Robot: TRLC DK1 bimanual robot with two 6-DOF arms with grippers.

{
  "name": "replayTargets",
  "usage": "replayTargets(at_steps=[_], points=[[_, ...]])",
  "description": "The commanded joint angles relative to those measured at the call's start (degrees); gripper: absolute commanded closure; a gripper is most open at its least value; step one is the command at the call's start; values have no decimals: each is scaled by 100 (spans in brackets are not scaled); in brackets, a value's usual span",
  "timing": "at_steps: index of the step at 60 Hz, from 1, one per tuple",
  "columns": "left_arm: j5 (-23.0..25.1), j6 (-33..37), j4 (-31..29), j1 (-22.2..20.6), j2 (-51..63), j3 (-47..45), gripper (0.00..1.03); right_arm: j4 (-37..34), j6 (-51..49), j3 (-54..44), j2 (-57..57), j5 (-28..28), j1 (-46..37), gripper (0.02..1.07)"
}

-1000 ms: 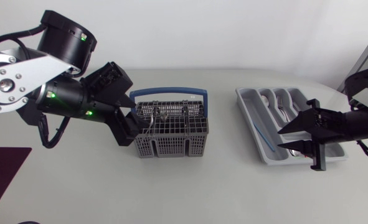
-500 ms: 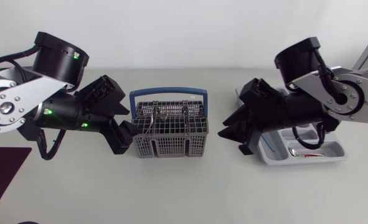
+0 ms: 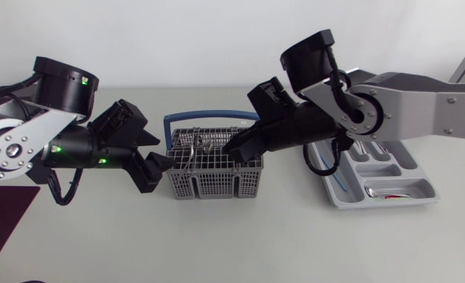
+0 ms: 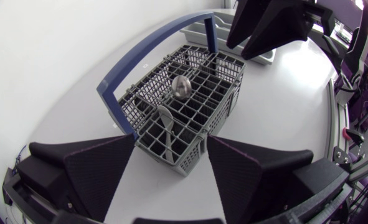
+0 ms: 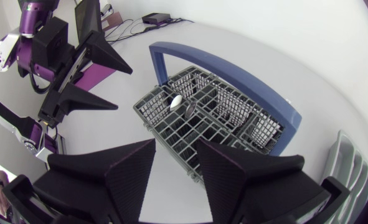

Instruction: Unload the cutlery basket into the drawer organizer.

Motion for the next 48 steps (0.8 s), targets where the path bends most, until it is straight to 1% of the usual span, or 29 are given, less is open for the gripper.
replayTargets(at_steps=[1,8,19,26,31,38,43,48], points=[[106,-125,133,59,45,-194,6,116,373,166,258,41,41,56],[211,-116,247,129,168,-212,6,125,611,359,477,32,76,56],[282,-107,352,173,264,-194,6,556,1050,438,759,102,261,56],[317,-90,405,217,317,-203,6,934,1129,333,864,445,428,56],[378,-90,467,261,326,-229,6,1373,1173,166,873,858,577,56],[413,-90,528,296,396,-229,6,1742,1208,16,952,1315,779,56],[422,-81,590,314,467,-229,6,1971,1296,-89,1005,1464,832,56],[431,-54,616,331,554,-220,6,2050,1366,-151,1049,1544,832,57]])
